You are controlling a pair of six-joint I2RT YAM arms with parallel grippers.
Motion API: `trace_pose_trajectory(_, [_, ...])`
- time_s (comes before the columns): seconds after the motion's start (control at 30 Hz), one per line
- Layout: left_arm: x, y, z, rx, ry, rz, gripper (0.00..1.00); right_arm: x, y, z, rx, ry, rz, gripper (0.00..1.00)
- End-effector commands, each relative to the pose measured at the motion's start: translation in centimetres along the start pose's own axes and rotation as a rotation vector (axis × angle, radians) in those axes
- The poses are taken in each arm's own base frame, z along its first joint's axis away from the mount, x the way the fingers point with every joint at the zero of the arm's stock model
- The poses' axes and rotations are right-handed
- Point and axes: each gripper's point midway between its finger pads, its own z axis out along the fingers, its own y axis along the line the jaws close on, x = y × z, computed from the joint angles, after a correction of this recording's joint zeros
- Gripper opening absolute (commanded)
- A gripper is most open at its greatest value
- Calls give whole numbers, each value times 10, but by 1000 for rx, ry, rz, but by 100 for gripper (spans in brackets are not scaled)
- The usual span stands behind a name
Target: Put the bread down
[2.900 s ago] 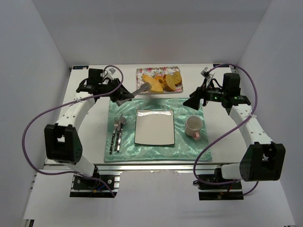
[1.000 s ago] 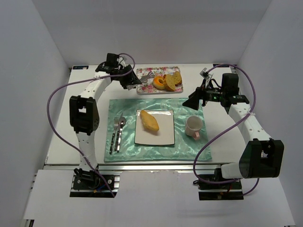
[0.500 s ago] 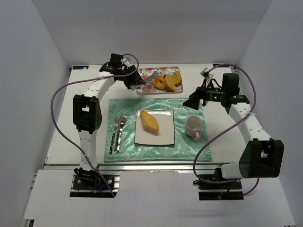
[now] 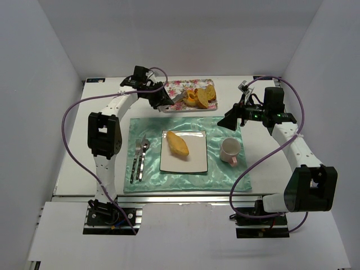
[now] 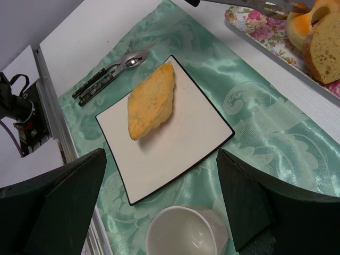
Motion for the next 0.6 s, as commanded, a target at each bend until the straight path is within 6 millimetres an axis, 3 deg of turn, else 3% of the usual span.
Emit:
trace_pose_trajectory(0.0, [7, -23, -6, 48, 20, 49, 48, -15, 2, -3, -5, -33, -55, 89])
trace_pose_trajectory(0.07, [7, -24, -7, 47, 17, 53, 38, -14, 1, -3, -4, -33, -55, 89])
trace_pose_trajectory(0.27, [-5, -35, -25, 25, -59, 90, 22, -14, 2, -4, -2, -35, -57, 89])
trace_pose_trajectory(0.47, [-26, -70, -73, 70, -210, 158, 16, -12, 2, -5, 1, -33, -56, 89])
trace_pose_trajectory(0.57, [-26, -86, -96, 101, -256, 179, 15, -12, 2, -5, 0, -33, -53, 89])
